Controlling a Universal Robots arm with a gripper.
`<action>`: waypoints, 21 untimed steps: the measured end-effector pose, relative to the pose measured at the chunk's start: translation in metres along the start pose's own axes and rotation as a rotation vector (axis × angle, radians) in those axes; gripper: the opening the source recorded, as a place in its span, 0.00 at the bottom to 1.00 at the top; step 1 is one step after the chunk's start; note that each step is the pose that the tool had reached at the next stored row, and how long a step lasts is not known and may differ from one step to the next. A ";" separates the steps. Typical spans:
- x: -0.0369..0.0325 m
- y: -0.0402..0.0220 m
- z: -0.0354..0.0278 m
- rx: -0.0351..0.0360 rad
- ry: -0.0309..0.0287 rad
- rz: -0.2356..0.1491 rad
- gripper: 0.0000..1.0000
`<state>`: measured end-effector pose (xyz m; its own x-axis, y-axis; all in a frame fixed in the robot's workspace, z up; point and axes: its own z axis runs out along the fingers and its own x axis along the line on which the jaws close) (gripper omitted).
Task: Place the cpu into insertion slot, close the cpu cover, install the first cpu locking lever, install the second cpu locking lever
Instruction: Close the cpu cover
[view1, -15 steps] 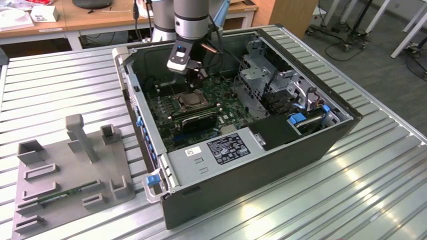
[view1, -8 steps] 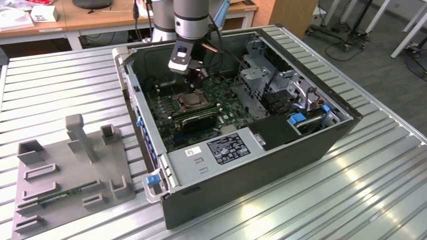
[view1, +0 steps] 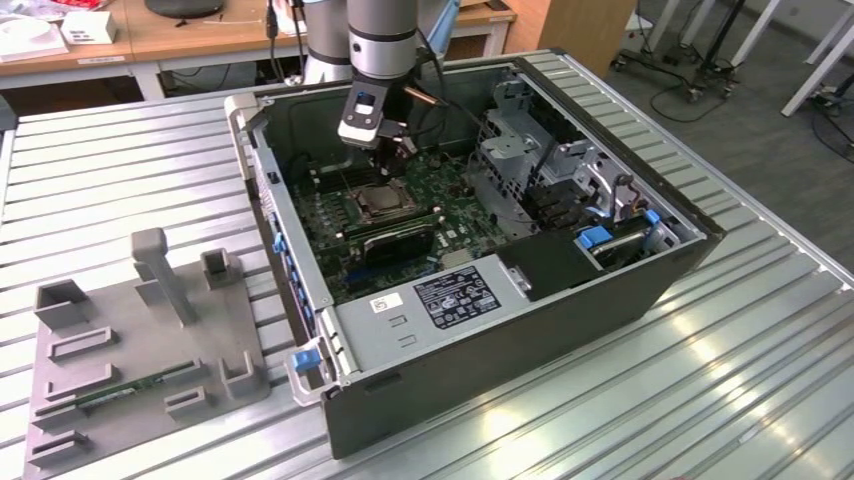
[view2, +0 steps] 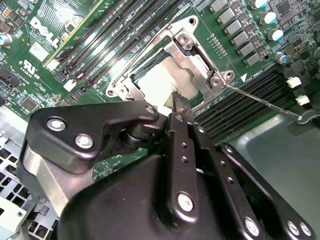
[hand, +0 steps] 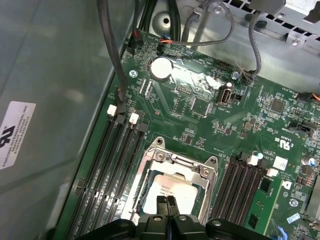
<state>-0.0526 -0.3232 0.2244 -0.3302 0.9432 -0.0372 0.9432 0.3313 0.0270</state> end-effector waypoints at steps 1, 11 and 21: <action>0.0000 0.0000 0.0000 0.0000 0.0000 0.000 0.11; 0.0000 0.0000 0.0000 0.0000 0.0000 -0.001 0.11; 0.0000 0.0000 0.0000 -0.0037 0.0027 -0.102 0.11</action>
<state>-0.0526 -0.3232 0.2243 -0.4242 0.9048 -0.0373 0.9047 0.4252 0.0270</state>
